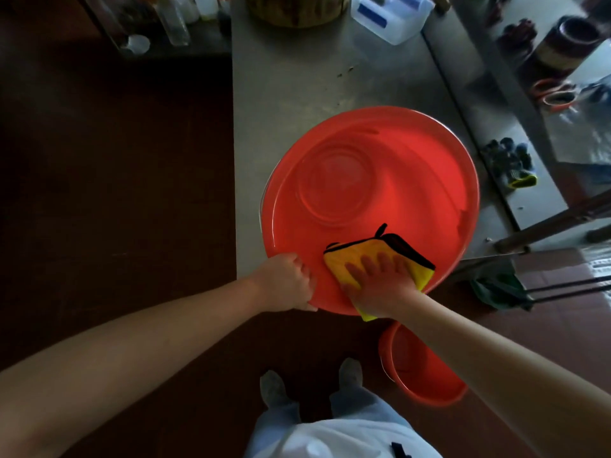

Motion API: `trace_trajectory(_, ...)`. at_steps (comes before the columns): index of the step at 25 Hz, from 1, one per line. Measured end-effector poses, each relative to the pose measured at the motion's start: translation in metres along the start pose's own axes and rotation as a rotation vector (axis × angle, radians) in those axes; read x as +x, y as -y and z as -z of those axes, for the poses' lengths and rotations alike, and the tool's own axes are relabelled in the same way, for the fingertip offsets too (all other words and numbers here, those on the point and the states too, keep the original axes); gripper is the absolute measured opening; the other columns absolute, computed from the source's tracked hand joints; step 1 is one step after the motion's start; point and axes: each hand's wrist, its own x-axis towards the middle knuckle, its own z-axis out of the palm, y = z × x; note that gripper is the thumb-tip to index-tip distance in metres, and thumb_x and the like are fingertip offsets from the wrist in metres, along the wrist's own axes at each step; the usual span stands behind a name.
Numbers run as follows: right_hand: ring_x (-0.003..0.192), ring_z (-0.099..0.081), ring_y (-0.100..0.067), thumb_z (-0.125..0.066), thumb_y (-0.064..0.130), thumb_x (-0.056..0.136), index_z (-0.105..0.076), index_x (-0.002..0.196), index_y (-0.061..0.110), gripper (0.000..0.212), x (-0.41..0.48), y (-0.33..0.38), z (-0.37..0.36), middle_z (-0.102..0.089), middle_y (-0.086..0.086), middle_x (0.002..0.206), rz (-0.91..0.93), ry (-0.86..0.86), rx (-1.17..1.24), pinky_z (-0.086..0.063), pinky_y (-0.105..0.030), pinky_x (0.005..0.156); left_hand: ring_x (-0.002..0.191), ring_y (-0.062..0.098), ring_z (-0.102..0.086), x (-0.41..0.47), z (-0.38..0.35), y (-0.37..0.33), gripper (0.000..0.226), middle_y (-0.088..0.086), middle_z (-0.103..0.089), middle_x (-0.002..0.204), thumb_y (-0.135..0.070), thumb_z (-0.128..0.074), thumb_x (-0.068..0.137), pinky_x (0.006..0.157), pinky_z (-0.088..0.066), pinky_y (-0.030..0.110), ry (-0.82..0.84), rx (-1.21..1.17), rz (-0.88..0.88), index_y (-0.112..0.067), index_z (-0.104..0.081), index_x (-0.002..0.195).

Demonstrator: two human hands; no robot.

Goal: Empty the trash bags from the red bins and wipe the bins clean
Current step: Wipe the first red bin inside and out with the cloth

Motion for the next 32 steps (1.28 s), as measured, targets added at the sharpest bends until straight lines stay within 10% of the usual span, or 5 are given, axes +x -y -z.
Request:
trace_trajectory(11, 0.153, 0.000, -0.040, -0.019, 0.072, 0.095, -0.012, 0.159, 0.039, 0.072, 0.141, 0.003, 0.027, -0.005, -0.004, 0.169, 0.013, 0.039, -0.071, 0.000, -0.060, 0.119, 0.095, 0.034, -0.067, 0.003, -0.011, -0.006, 0.086, 0.017, -0.069, 0.108, -0.068, -0.012, 0.099, 0.089, -0.050, 0.043, 0.012, -0.102, 0.113, 0.000, -0.062, 0.117)
trace_trajectory(21, 0.155, -0.005, -0.031, -0.002, 0.097, 0.058, -0.006, 0.157, 0.047, 0.110, 0.019, 0.004, 0.031, -0.007, 0.008, 0.169, 0.110, 0.064, -0.029, -0.003, -0.057, 0.119, 0.095, 0.029, -0.068, -0.018, 0.012, 0.025, 0.070, 0.007, -0.071, 0.104, -0.070, -0.029, 0.096, 0.095, -0.046, 0.040, 0.112, -0.045, 0.094, -0.012, -0.067, 0.107)
trace_trajectory(26, 0.154, -0.007, -0.032, -0.034, 0.103, 0.055, 0.004, 0.156, 0.046, 0.122, -0.019, -0.006, 0.038, -0.005, 0.006, 0.169, 0.263, 0.111, -0.167, -0.009, -0.055, 0.120, 0.097, 0.023, -0.064, -0.035, 0.020, 0.065, 0.025, -0.001, -0.072, 0.100, -0.026, -0.041, 0.101, 0.101, -0.034, 0.042, 0.125, 0.046, 0.097, -0.020, -0.066, 0.101)
trace_trajectory(32, 0.141, -0.033, -0.035, -0.064, 0.061, 0.075, -0.013, 0.155, 0.040, 0.098, -0.033, -0.014, 0.039, -0.034, 0.003, 0.157, 0.304, -0.136, -0.391, -0.021, -0.053, 0.114, 0.120, 0.022, -0.054, -0.049, 0.050, 0.107, 0.029, -0.008, -0.068, 0.117, -0.043, -0.055, 0.097, 0.121, -0.014, 0.049, 0.327, 0.160, 0.132, -0.027, -0.068, 0.117)
